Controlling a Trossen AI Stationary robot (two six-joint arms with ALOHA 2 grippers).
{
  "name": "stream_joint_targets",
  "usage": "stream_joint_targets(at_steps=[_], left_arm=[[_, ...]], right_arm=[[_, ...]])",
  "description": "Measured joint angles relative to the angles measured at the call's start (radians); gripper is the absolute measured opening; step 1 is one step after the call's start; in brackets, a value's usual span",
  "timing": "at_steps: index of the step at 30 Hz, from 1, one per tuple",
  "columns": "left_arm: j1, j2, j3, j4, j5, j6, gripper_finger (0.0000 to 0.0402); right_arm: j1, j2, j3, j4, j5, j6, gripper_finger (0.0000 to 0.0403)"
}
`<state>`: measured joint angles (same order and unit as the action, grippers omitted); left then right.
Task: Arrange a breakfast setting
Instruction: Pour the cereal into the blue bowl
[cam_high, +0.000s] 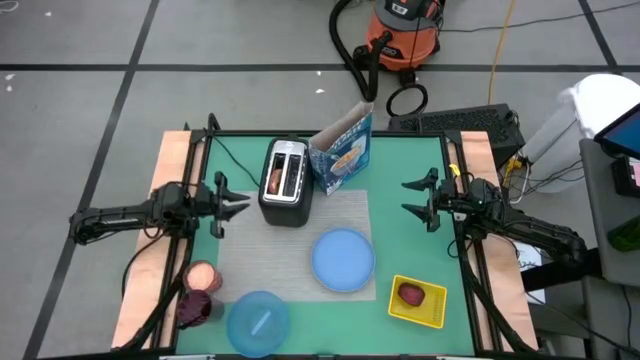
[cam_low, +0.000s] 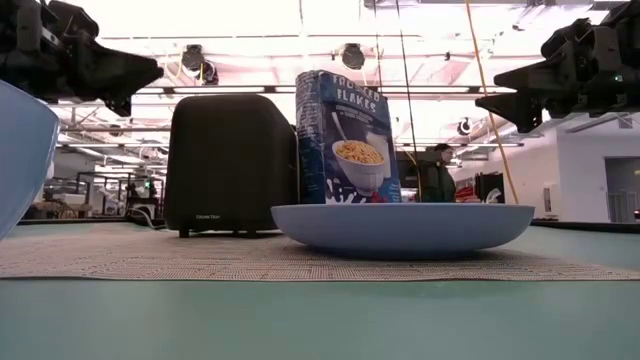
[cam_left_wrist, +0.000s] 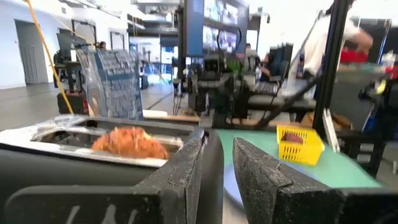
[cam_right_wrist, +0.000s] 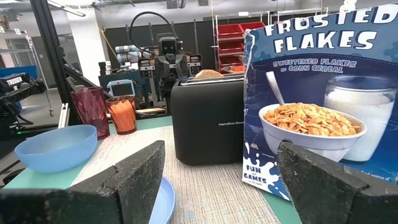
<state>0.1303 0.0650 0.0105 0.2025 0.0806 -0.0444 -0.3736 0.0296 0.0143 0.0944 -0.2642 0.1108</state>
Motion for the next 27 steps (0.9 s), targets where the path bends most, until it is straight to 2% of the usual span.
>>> stream_joint_targets(at_steps=[5, 19, 23, 27], left_arm=[[0.000, 0.000, 0.000, 0.121, -0.003, -0.074, 0.0097], [0.000, 0.000, 0.000, 0.414, -0.008, -0.067, 0.0097], [0.000, 0.000, 0.000, 0.481, -0.119, -0.166, 0.0102], [0.000, 0.000, 0.000, 0.505, -0.227, -0.256, 0.0133]], right_arm=[[0.000, 0.000, 0.000, 0.000, 0.000, 0.000, 0.0299], [0.000, 0.000, 0.000, 0.000, 0.000, 0.000, 0.0299], [0.000, 0.000, 0.000, 0.000, 0.000, 0.000, 0.0299], [0.000, 0.000, 0.000, 0.000, 0.000, 0.000, 0.0299]])
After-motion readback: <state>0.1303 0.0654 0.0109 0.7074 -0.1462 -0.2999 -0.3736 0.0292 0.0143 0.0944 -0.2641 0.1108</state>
